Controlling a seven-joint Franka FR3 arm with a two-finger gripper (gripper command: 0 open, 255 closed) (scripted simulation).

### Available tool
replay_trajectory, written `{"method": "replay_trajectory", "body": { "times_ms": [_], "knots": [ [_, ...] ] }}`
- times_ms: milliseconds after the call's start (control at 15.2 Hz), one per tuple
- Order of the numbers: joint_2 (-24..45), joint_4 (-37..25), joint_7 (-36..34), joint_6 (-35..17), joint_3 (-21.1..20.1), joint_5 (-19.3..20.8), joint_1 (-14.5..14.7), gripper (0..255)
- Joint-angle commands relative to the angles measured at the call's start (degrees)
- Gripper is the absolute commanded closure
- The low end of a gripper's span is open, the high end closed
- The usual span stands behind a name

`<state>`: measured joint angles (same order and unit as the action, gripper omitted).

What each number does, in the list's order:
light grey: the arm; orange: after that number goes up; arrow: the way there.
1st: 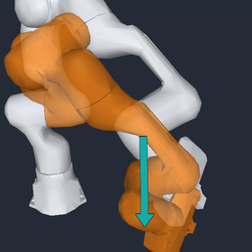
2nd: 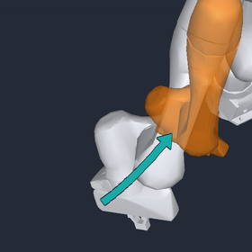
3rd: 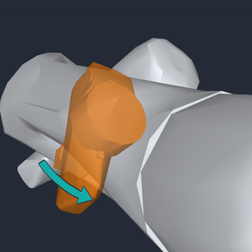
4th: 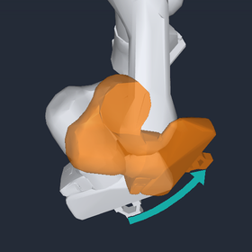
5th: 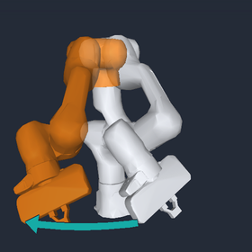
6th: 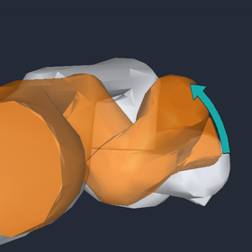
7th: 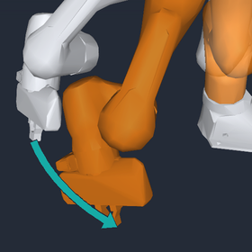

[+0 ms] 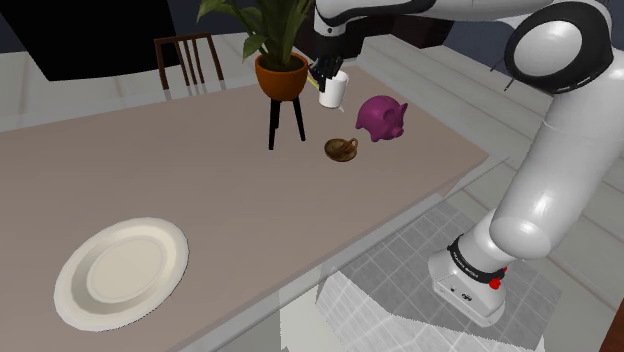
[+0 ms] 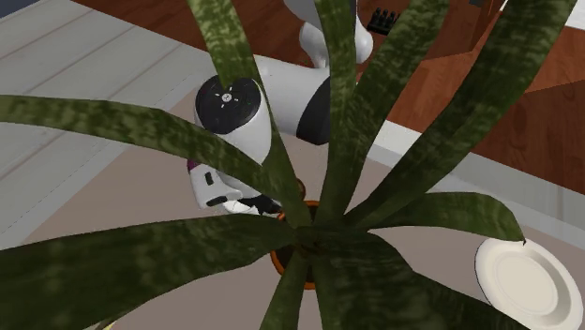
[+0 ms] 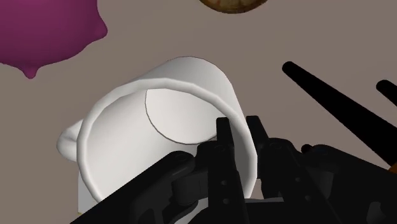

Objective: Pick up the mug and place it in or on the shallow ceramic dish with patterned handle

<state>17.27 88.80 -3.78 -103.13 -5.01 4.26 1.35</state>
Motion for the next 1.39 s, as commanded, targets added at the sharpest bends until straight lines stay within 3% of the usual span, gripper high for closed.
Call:
{"method": "replay_trajectory", "body": {
  "times_ms": [0, 594, 1320],
  "knots": [
    [-4.9, 6.5, -0.6, -1.7, -0.3, -0.4, 0.2, 255],
    [-24.5, 28.7, -2.4, -4.2, -1.5, -2.5, 1.2, 255],
    [-22.3, 34.9, -2.9, -12.6, -1.6, -2.1, 1.2, 255]
  ]
}}
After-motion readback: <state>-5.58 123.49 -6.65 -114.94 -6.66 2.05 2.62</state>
